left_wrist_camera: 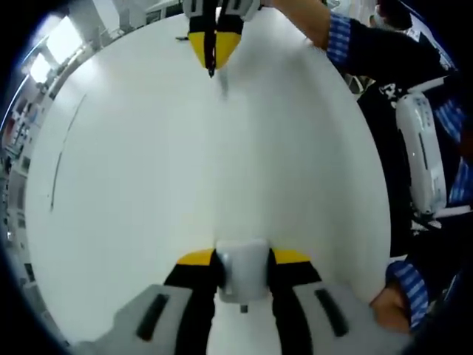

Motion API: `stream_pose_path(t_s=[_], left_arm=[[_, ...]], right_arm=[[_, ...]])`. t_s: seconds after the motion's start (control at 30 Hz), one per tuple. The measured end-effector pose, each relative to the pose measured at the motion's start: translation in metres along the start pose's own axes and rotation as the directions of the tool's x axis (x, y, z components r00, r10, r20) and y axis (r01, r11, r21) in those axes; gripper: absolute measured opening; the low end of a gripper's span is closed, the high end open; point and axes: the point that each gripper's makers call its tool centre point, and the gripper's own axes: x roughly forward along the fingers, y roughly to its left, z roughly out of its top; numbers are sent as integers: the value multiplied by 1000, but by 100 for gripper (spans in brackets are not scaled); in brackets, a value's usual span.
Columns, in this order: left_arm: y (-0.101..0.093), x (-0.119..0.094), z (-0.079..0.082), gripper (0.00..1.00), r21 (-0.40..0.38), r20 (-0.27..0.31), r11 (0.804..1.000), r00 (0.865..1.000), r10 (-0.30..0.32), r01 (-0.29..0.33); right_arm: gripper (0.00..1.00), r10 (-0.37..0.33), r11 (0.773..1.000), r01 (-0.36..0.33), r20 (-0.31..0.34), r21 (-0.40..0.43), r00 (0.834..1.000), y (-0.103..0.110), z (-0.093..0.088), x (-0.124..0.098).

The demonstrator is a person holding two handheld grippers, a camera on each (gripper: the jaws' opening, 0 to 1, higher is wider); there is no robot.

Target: Plug the desk Type‑C cable into the charger adapter.

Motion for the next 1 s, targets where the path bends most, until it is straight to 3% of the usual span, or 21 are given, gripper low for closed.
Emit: stream_pose_path(t_s=[0.2,0.37,0.77,0.83,0.97,1.0], left_arm=[[1,0,0,27,-3,10,1000,1000,0,0],[1,0,0,27,-5,15,1000,1000,0,0],[2,-3,4,27,-19,84,1000,996,11,-10],[1,-3,8,27,-13,152,1000,988,21,-19],[1,-3,10,27,-39,236,999,971,26,-17],[1,-3,11,28,-48,275,999,961,30,-18]], right_arm=[[5,53,998,-51,57,-46,997,19,10,4],[5,28,996,-21,83,-81,996,22,9,11],[5,53,990,-39,100,-134,994,30,6,21],[5,54,988,-38,104,-150,993,34,9,21],[5,66,986,-46,118,-163,991,39,12,19],[5,68,985,-47,121,-166,990,39,12,20]])
